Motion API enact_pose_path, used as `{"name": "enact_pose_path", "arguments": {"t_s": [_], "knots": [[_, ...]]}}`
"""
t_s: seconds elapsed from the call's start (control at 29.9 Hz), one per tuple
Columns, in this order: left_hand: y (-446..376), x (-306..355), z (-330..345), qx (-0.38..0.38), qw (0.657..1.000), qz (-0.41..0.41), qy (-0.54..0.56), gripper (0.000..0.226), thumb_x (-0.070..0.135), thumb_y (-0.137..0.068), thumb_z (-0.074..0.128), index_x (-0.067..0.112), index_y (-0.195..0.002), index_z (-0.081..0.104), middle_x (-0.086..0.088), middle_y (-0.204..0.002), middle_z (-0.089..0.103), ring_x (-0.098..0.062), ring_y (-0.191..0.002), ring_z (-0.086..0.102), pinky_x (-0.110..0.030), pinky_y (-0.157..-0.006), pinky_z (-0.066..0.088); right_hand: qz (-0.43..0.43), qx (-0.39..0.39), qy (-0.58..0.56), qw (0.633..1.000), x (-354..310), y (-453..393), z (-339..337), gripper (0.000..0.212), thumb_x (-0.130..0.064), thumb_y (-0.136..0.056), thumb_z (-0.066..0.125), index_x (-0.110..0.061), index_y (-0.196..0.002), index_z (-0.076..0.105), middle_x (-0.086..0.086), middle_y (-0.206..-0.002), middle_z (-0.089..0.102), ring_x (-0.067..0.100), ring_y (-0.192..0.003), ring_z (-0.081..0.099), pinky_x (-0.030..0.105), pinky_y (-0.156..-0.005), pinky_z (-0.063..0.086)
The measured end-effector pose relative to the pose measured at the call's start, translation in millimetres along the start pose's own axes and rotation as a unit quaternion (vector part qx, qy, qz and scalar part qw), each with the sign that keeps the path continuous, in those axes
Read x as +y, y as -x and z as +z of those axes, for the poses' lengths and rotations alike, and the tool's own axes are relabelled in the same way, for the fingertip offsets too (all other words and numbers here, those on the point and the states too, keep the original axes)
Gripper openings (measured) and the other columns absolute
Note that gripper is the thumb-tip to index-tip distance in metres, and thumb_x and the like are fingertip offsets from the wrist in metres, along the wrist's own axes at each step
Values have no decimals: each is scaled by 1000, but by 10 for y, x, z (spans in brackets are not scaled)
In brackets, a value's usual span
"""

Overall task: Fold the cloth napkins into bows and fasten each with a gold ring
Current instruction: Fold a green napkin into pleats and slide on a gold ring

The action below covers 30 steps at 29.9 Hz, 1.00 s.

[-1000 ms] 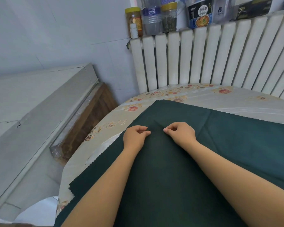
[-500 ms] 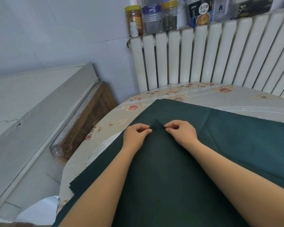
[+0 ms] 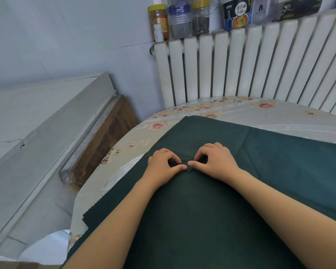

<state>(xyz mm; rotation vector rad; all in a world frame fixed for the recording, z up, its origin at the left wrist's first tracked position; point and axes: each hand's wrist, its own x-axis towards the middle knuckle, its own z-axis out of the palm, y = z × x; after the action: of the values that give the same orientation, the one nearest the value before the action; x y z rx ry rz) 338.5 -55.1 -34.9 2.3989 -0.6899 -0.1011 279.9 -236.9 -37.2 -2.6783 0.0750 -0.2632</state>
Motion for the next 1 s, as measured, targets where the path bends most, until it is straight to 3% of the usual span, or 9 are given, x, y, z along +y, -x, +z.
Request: {"name": "enact_pose_path", "arguments": {"t_s": [0.17,0.33,0.4,0.53,0.77,0.9,1.0], "knots": [[-45,74,10,-12,999,-41,13,22,41,-70,79,35,-78,60,11,-99,54,-10,-97,52,-40,-97,38,35,-16,38,999,-64,-49,21,33,-54,-80,62,-30,-103,60,-9,-117,55,17,-112,43,30,-91,31],[-67,142,7,-6,995,-92,29,35,35,-74,78,28,-100,54,11,-98,55,-11,-99,49,-33,-97,35,68,-35,22,997,-122,-126,27,45,-48,-83,63,-32,-123,51,-7,-117,55,19,-117,40,33,-94,29],[-72,193,-10,-24,995,-96,12,30,34,-75,76,29,-100,59,12,-93,56,-10,-97,49,-31,-93,32,58,-44,38,997,-146,-142,10,37,-46,-83,63,-33,-117,57,-6,-109,53,19,-115,39,33,-93,27],[-26,272,-16,-10,998,-20,-57,12,28,-78,72,30,-77,60,13,-80,49,-10,-87,47,-29,-81,25,-5,5,32,999,-161,-52,-16,17,-38,-82,66,-27,-95,66,-8,-96,49,17,-105,41,30,-89,28],[223,227,-44,-4,991,79,-103,17,15,-84,61,28,-92,69,13,-91,58,-9,-98,47,-23,-83,19,-91,-17,27,995,-112,177,-143,14,-34,-83,67,-28,-95,71,-9,-96,64,11,-94,46,26,-86,37],[344,218,-96,-62,987,90,-115,25,16,-83,57,28,-102,67,11,-101,58,-8,-103,45,-21,-86,19,-100,-67,30,992,-75,278,-178,17,-38,-85,64,-31,-99,71,-10,-100,65,12,-98,52,28,-90,40],[397,215,-106,-73,993,64,-72,15,24,-85,58,29,-95,68,13,-97,57,-5,-100,48,-25,-92,25,-82,-78,4,994,-70,318,-210,23,-45,-88,58,-27,-91,71,-10,-95,66,11,-93,54,28,-87,43]]}}
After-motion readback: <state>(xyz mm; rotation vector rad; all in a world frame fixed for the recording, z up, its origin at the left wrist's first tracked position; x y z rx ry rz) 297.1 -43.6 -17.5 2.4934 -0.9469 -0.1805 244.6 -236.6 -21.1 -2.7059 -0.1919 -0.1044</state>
